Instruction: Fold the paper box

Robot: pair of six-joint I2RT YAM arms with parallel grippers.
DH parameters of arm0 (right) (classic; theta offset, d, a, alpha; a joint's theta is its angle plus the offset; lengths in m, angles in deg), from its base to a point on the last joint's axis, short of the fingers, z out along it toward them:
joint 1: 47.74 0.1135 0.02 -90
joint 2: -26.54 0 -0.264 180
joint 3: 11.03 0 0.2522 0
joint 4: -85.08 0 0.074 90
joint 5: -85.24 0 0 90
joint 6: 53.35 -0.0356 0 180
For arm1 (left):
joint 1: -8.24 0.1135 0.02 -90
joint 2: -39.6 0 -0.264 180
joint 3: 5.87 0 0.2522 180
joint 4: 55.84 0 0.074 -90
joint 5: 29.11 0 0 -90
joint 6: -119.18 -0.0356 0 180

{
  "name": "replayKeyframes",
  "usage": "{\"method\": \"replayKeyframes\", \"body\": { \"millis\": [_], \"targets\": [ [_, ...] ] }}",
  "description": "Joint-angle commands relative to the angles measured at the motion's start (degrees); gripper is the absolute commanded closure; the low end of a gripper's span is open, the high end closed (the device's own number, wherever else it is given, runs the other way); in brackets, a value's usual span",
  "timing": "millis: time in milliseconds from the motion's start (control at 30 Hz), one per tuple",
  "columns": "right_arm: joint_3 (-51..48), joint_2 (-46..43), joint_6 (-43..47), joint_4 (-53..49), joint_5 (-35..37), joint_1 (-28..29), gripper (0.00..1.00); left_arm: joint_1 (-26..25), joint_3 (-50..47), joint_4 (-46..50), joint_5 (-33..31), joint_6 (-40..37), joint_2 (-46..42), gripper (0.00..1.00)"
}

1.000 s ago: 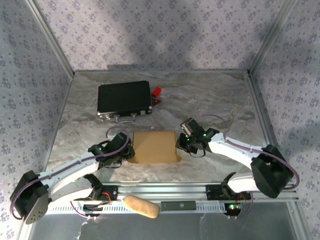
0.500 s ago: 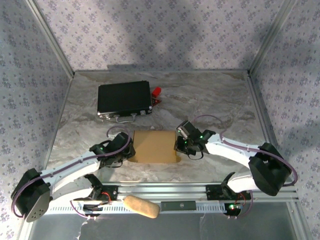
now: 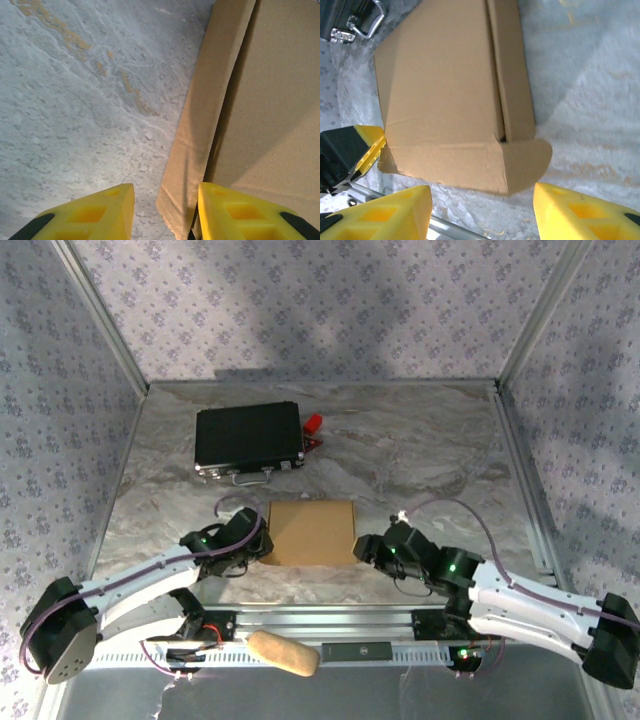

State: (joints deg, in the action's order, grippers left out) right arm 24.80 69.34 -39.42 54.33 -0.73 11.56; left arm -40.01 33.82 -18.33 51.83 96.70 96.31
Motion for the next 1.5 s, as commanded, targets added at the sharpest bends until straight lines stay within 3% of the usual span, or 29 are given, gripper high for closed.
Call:
{"method": "replayKeyframes", "body": {
  "millis": [0,267,400,533,667,867,1333,1467],
  "targets": [
    [-4.2,-0.4,-13.7,7.8,5.5,4.0,0.41,-1.8,-0.4,-0.9,-1.5,2.7,0.7,0.63],
    [-4.3,8.4,-16.6,17.2,9.8,5.6,0.4,-4.5,0.1,-1.2,-3.9,4.7,0.9,0.64],
    [-5.6,10.5,-16.8,20.6,9.5,2.6,0.41,-4.9,0.3,-0.9,-4.2,4.9,0.9,0.65],
    [-5.7,11.0,-15.7,21.7,8.3,-1.2,0.5,-5.3,0.5,-0.8,-4.3,4.9,1.2,0.65],
    [-5.3,12.0,-15.0,21.5,6.6,-4.7,0.53,-5.5,0.7,-0.9,-4.5,4.9,1.3,0.65],
    [-5.2,16.9,-16.1,25.0,5.6,-5.7,0.54,-5.6,1.3,-1.1,-4.7,4.5,1.5,0.65],
    [-3.8,25.4,-15.5,29.9,6.7,-6.9,0.87,-5.8,1.4,-1.5,-4.6,3.6,2.6,0.65],
    [-2.6,26.5,-15.1,28.7,6.3,-7.0,0.9,-5.7,2.4,-0.2,-4.8,2.5,0.4,0.6]
  ]
}}
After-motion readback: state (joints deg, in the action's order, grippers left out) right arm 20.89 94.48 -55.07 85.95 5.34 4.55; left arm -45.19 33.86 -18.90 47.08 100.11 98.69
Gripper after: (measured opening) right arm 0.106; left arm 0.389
